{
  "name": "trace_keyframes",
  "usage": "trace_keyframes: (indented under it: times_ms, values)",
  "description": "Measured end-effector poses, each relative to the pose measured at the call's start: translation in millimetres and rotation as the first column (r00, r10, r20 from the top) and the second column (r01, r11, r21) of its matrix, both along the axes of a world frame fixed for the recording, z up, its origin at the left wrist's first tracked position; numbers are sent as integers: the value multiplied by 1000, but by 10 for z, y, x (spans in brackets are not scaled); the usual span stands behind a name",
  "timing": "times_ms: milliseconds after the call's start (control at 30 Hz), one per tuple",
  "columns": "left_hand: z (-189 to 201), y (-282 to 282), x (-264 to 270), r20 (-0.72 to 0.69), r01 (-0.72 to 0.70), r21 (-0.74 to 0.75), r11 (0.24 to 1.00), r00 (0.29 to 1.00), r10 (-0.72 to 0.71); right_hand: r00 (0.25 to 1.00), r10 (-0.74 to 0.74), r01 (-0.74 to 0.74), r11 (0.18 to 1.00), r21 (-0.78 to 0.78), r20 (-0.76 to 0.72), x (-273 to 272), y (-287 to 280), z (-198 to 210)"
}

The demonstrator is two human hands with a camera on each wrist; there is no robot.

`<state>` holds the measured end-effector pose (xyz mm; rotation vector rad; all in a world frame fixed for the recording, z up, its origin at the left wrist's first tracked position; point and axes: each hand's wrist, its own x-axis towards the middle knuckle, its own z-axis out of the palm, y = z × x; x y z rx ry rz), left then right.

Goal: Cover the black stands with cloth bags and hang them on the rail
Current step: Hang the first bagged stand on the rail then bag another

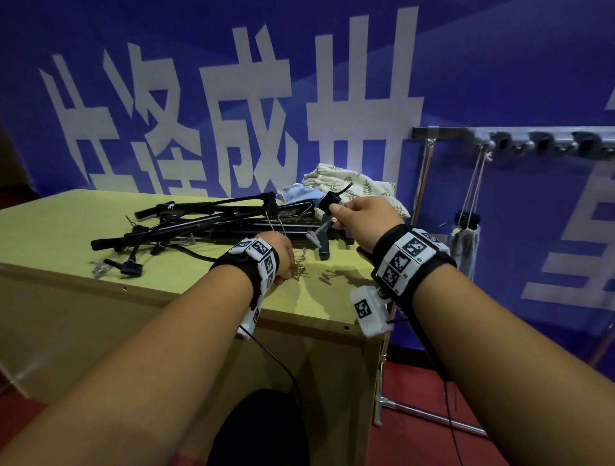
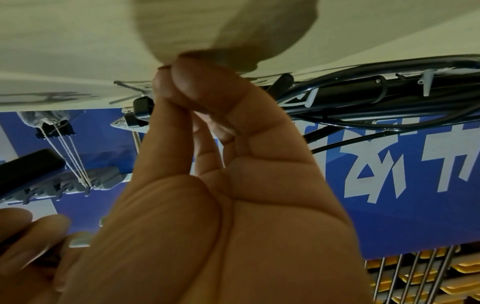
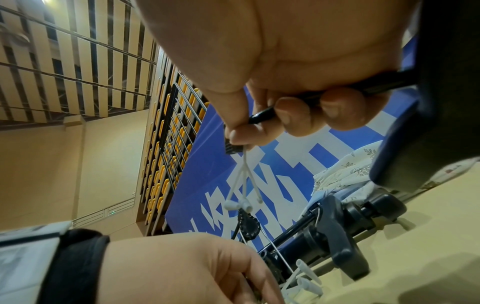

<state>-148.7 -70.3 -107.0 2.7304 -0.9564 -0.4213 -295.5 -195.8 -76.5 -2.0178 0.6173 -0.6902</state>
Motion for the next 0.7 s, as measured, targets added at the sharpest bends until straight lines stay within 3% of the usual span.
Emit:
trace_keyframes:
  times_ms: [100,267,367,500,600,700]
  values:
    - [11,5,-14,-59,39,-12,999,997,-39,1000,-2,2,1000,1,0,3,8,1]
    - [-51,17,-10,73,100,37,994,992,-102,1000,-7,7,1000,-4,0,-3,18,4]
    - [-45,20,-35,58,76,35,997,995,-78,1000,-5,5,1000,-12,1,-9,15,4]
    - [11,43,-76,-239,-130,-189,973,967,83,1000,-8,8,1000,9,13,-33,-3,11]
    - [171,83,-102,-314,-204,-299,932,944,106,999,-15,14,999,45,31,-67,-6,21]
    - [355,93,-74,-302,-180,-498,848,953,25,999,-12,9,998,63,50,-86,-12,33]
